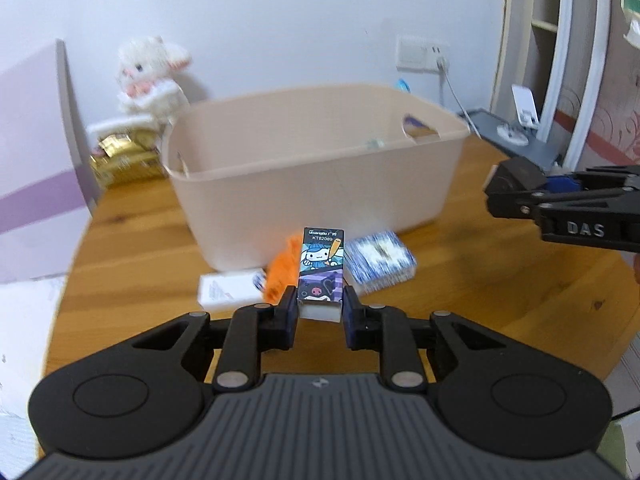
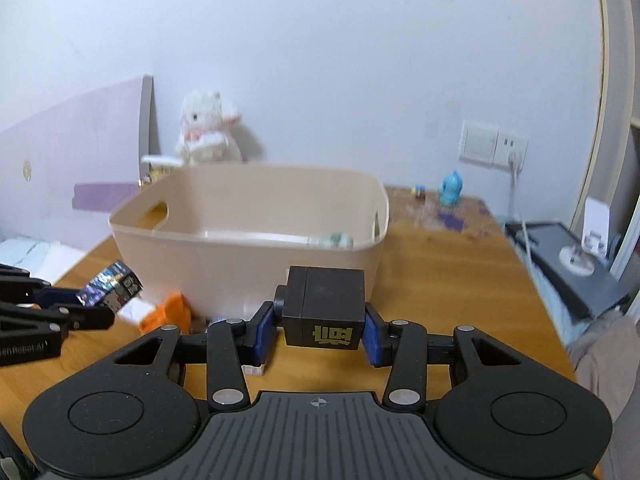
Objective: Organize objects
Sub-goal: 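Carry both boxes over the bin and open both tools to release them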
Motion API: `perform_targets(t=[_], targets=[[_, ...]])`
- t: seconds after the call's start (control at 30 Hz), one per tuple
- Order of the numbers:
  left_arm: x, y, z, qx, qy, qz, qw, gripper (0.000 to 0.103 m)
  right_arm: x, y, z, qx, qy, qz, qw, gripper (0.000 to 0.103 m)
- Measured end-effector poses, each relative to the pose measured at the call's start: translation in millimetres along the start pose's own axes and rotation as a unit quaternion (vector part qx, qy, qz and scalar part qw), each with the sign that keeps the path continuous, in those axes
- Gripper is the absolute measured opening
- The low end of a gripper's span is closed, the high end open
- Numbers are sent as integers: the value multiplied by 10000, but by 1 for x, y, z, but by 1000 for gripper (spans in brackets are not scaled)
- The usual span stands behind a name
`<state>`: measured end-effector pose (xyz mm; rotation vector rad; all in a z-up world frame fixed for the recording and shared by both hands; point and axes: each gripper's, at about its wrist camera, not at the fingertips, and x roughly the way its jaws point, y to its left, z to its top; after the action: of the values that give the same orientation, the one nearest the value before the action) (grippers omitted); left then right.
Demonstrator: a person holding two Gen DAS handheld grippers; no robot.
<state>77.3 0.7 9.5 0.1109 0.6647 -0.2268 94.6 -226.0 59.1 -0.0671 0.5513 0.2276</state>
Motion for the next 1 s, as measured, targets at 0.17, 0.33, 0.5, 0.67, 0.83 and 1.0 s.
perform_targets(t=[0.17, 0.33, 0.5, 0.67, 0.83, 1.0], targets=[[-15, 12, 23, -11, -350, 212, 9992, 25, -7, -5, 24, -19, -309, -61, 9995, 41], [-13, 25, 50, -33, -554, 460, 9974, 25, 3, -10, 48, -69, -537, -160, 9984, 41], [7, 35, 76, -9, -607, 624, 9962, 25, 28, -15, 68, -57, -536, -252, 9982, 41], [42, 42, 93, 16, -386, 781, 9962, 25, 60, -17, 80, -151, -368, -387, 9985, 41], [87, 46, 106, 30, -65, 897, 9959, 25, 99, -14, 78, -297, 4, -446, 9986, 41], [124, 45, 105, 92, 314, 934, 9951, 25, 133, -11, 70, -388, 496, -392, 9972, 41]])
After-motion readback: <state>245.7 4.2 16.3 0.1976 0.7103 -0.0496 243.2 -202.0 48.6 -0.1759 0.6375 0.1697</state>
